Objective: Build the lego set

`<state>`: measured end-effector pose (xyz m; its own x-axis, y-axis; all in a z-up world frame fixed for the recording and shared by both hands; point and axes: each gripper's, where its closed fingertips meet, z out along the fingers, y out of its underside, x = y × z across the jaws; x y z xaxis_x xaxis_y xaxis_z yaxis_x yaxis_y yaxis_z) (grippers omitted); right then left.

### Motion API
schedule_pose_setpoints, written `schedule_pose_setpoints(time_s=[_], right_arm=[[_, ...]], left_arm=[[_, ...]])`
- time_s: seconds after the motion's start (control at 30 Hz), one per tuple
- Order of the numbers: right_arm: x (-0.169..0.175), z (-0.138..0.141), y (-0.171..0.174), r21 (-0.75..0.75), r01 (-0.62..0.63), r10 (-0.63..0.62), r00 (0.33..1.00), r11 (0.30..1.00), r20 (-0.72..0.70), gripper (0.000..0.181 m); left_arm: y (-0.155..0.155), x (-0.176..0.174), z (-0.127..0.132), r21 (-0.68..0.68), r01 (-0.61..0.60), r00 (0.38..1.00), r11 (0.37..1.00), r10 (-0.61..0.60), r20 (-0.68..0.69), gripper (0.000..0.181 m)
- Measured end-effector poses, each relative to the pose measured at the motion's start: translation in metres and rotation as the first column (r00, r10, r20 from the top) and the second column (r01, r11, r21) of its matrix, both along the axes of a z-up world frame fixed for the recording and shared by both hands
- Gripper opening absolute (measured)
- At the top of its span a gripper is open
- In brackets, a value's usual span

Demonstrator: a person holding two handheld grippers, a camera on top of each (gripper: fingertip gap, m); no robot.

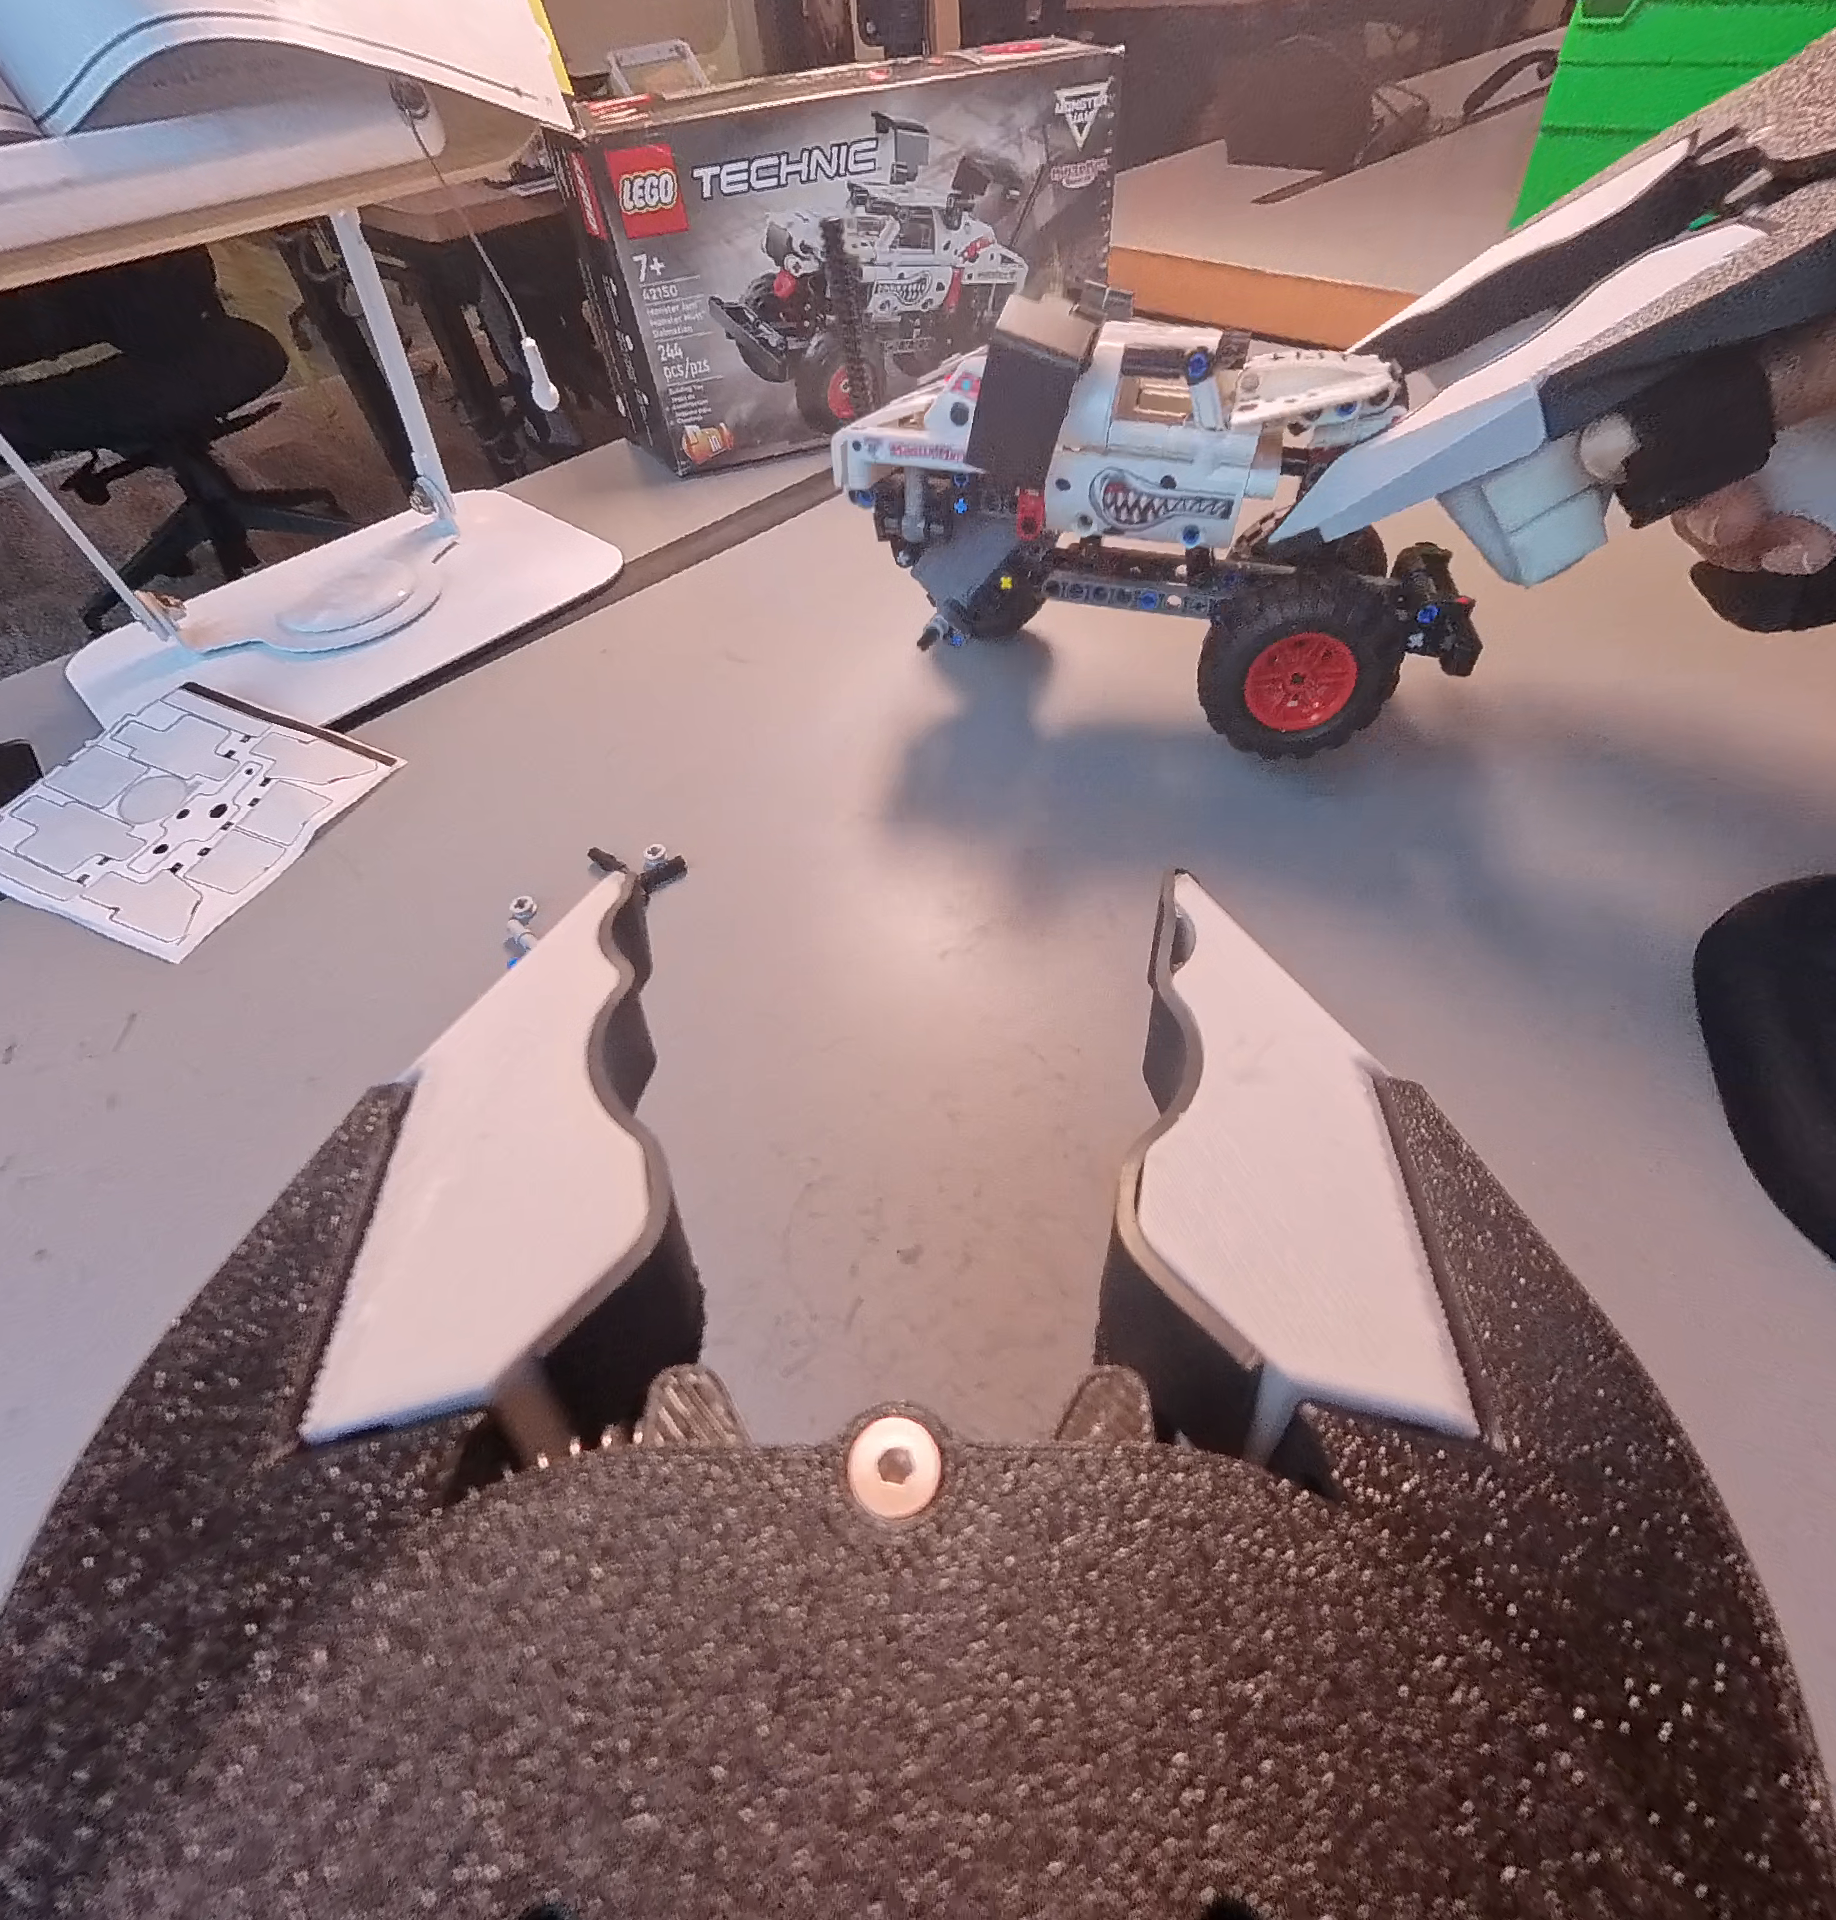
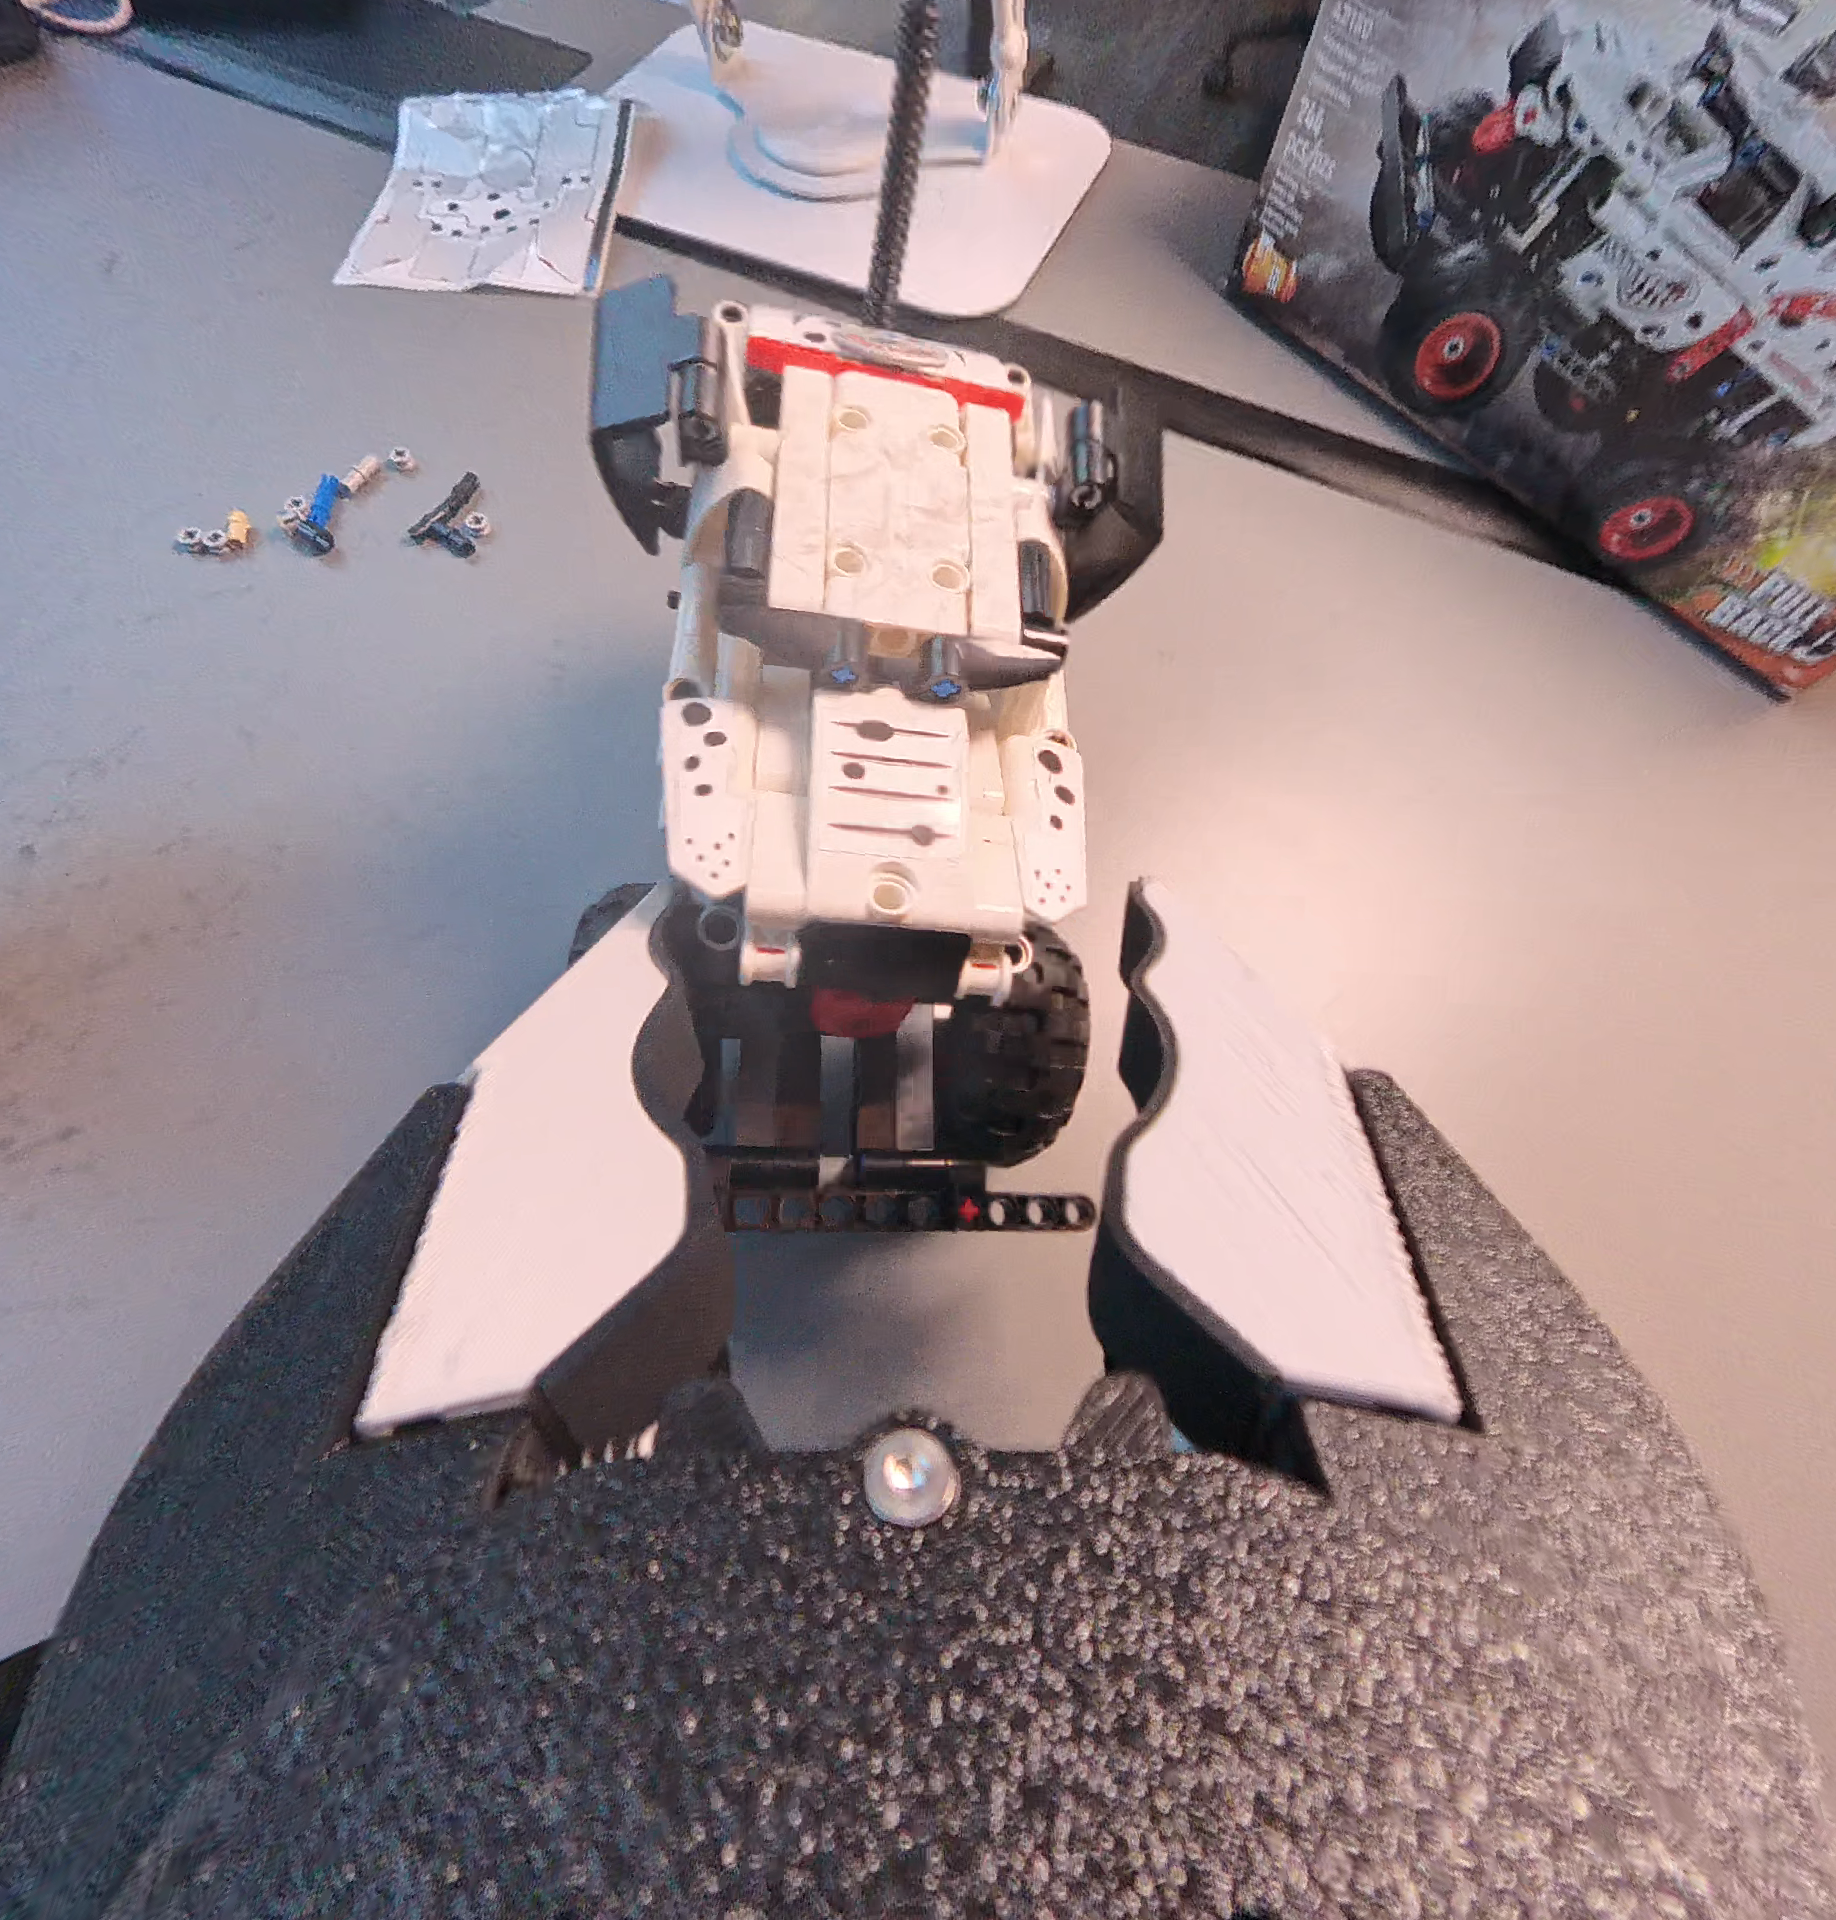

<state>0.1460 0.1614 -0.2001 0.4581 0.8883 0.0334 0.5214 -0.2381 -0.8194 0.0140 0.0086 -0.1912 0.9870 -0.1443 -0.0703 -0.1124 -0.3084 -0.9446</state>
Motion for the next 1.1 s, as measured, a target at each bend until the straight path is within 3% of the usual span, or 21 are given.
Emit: schedule_pose_setpoints(time_s=[0.07, 0.1, 0.13, 0.33, 0.43, 0.57, 0.7, 0.83, 0.97, 1.03, 1.1], right_arm=[[-0.004, -0.007, -0.002, -0.033, 0.006, -0.005, 1.000, 0.999, 0.022, 0.084], [-0.007, -0.007, -0.003, -0.025, -0.015, 0.015, 1.000, 1.000, 0.021, 0.075], [-0.010, -0.006, -0.005, -0.017, -0.051, 0.051, 0.999, 0.999, 0.009, 0.063], [-0.008, -0.007, -0.005, 0.066, -0.295, 0.293, 0.955, 0.953, 0.038, 0.060], [-0.007, -0.003, -0.008, 0.036, -0.435, 0.435, 0.900, 0.900, 0.014, 0.057], [0.004, -0.005, 0.003, -0.072, -0.517, 0.520, 0.854, 0.853, 0.019, 0.056], [0.010, -0.004, 0.021, -0.044, -0.474, 0.475, 0.871, 0.880, 0.121, 0.058], [0.013, 0.001, 0.031, 0.068, -0.360, 0.340, 0.919, 0.931, 0.201, 0.058], [0.004, 0.010, 0.014, 0.042, -0.314, 0.303, 0.938, 0.948, 0.167, 0.084], [-0.003, 0.009, 0.018, 0.087, -0.273, 0.250, 0.944, 0.958, 0.215, 0.099], [-0.009, 0.003, 0.031, 0.150, -0.228, 0.179, 0.943, 0.962, 0.282, 0.102]], left_arm=[[0.000, 0.001, -0.001, 0.000, 0.002, 1.000, 1.000, -0.002, -0.001, 0.094], [-0.001, 0.001, 0.000, 0.002, 0.004, 1.000, 1.000, -0.004, -0.002, 0.094], [-0.001, 0.001, 0.000, 0.006, 0.007, 1.000, 1.000, -0.007, -0.001, 0.094], [-0.002, 0.007, 0.001, 0.012, 0.038, 0.999, 0.999, -0.038, -0.007, 0.092], [-0.002, 0.010, -0.002, -0.002, 0.052, 0.998, 0.999, -0.052, -0.022, 0.092], [-0.002, 0.012, -0.004, -0.005, 0.058, 0.998, 0.998, -0.058, -0.034, 0.091], [-0.001, 0.012, -0.004, -0.007, 0.058, 0.998, 0.998, -0.058, -0.028, 0.091], [-0.001, 0.014, -0.005, -0.012, 0.063, 0.997, 0.998, -0.064, -0.038, 0.090], [0.000, 0.017, -0.007, -0.018, 0.070, 0.996, 0.997, -0.071, -0.044, 0.090], [0.000, 0.018, -0.009, -0.025, 0.074, 0.996, 0.997, -0.075, -0.044, 0.090], [0.001, 0.018, -0.011, -0.031, 0.074, 0.996, 0.997, -0.076, -0.048, 0.090]])
